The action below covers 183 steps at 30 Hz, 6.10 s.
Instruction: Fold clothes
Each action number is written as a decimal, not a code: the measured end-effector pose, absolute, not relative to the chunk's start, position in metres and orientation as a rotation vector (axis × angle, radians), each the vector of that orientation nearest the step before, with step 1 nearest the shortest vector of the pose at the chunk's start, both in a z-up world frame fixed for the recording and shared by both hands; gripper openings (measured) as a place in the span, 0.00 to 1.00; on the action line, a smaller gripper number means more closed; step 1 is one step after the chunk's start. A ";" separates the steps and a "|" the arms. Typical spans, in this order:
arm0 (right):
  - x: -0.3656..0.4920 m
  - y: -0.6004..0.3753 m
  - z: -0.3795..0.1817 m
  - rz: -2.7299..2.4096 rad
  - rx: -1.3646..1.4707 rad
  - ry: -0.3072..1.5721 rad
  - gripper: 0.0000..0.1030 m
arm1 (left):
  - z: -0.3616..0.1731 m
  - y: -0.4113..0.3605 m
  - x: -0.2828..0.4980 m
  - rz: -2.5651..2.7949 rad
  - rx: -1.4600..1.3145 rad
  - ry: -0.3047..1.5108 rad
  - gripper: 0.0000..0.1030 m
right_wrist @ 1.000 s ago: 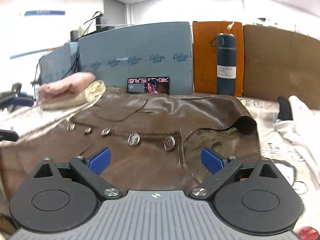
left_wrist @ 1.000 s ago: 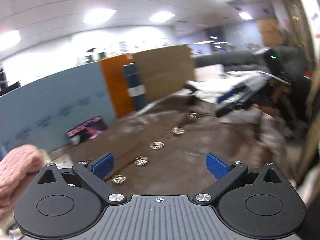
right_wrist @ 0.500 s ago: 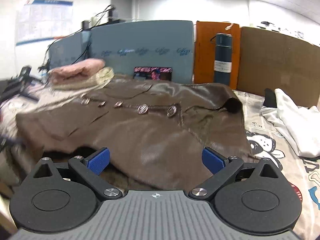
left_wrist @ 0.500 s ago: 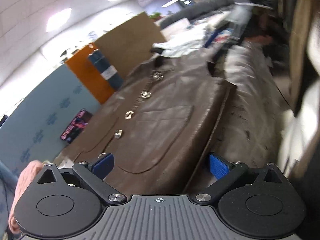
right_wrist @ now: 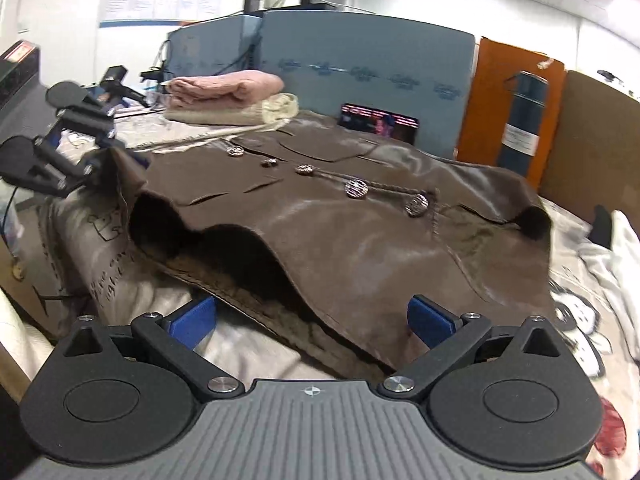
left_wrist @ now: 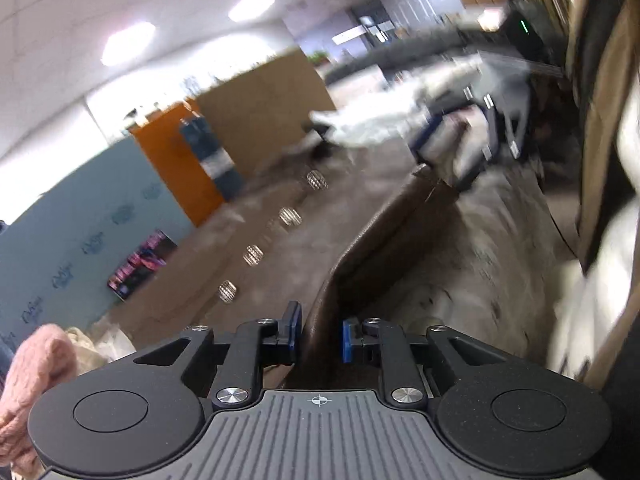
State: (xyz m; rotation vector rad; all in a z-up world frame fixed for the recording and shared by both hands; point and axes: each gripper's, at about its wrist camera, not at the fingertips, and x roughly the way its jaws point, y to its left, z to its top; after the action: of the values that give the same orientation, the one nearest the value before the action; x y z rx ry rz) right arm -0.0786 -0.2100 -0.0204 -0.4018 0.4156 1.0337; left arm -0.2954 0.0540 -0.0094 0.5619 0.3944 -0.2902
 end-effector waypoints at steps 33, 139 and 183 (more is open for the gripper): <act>-0.062 -0.258 0.013 0.895 -0.440 0.233 0.07 | 0.001 0.112 -0.300 -0.111 0.297 0.306 0.07; 0.104 -0.220 -0.009 0.627 0.963 0.579 0.06 | -0.033 0.196 -0.096 0.124 -0.151 0.593 0.95; 0.085 -0.072 -0.011 0.984 0.827 0.844 0.20 | -0.034 0.162 -0.098 0.008 -0.003 0.610 0.98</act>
State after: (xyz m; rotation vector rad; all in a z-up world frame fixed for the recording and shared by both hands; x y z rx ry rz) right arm 0.0850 -0.0720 -0.0113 0.8272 0.8439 0.9838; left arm -0.0977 0.1616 -0.0342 -0.0026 0.6097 0.0080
